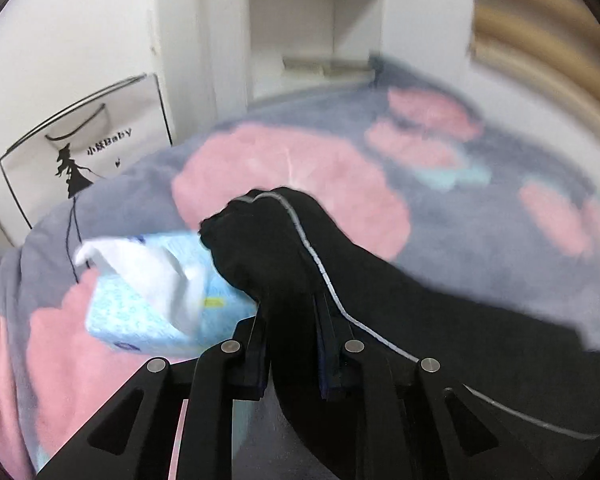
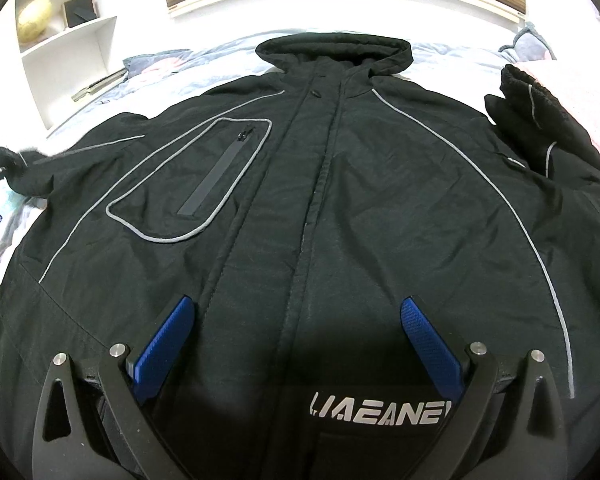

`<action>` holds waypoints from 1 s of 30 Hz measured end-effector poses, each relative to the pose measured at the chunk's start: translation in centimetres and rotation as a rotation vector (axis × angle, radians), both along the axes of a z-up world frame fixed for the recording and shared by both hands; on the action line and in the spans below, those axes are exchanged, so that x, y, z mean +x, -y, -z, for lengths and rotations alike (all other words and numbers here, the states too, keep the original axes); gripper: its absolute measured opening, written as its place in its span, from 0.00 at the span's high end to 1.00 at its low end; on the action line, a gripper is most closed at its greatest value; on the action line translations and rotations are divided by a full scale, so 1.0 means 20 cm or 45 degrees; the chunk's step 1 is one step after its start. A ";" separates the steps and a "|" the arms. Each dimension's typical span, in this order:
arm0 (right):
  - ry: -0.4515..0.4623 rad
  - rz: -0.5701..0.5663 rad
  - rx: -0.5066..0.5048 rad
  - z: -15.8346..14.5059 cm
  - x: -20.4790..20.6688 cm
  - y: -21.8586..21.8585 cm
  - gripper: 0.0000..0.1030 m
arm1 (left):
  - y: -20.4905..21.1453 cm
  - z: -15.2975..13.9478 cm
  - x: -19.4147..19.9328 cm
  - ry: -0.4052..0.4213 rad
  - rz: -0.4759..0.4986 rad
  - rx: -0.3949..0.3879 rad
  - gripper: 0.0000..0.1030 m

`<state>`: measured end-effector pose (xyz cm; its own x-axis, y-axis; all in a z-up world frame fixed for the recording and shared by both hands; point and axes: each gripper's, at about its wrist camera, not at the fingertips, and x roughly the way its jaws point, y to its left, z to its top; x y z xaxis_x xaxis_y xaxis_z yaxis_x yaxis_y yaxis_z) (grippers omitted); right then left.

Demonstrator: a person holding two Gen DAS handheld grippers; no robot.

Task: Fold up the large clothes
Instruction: 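Grasp the jacket sleeve cuff with the left tool and lift it, then carry the sleeve across the jacket body toward the other sleeve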

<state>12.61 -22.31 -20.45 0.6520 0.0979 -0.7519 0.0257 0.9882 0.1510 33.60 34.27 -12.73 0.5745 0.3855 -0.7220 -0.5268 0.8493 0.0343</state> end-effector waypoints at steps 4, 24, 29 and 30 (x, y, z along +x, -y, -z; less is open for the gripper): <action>-0.005 -0.003 0.004 0.01 0.01 0.01 0.00 | 0.09 0.02 -0.02 0.026 0.135 0.031 0.84; -0.002 -0.012 0.070 0.02 0.00 0.03 0.00 | 1.76 -0.46 -0.49 0.343 1.229 0.049 0.85; 0.006 -0.015 0.105 0.02 0.00 0.05 0.00 | 2.22 -0.14 -0.51 0.128 1.455 0.026 0.84; 0.007 -0.016 0.111 0.02 0.00 0.05 0.00 | 2.29 -0.07 -0.50 0.076 1.478 0.020 0.81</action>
<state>12.54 -23.28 -20.93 0.6541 0.1708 -0.7369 0.0125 0.9716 0.2364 23.67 -11.46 -11.34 0.6215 -0.3865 -0.6815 0.5668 0.8223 0.0505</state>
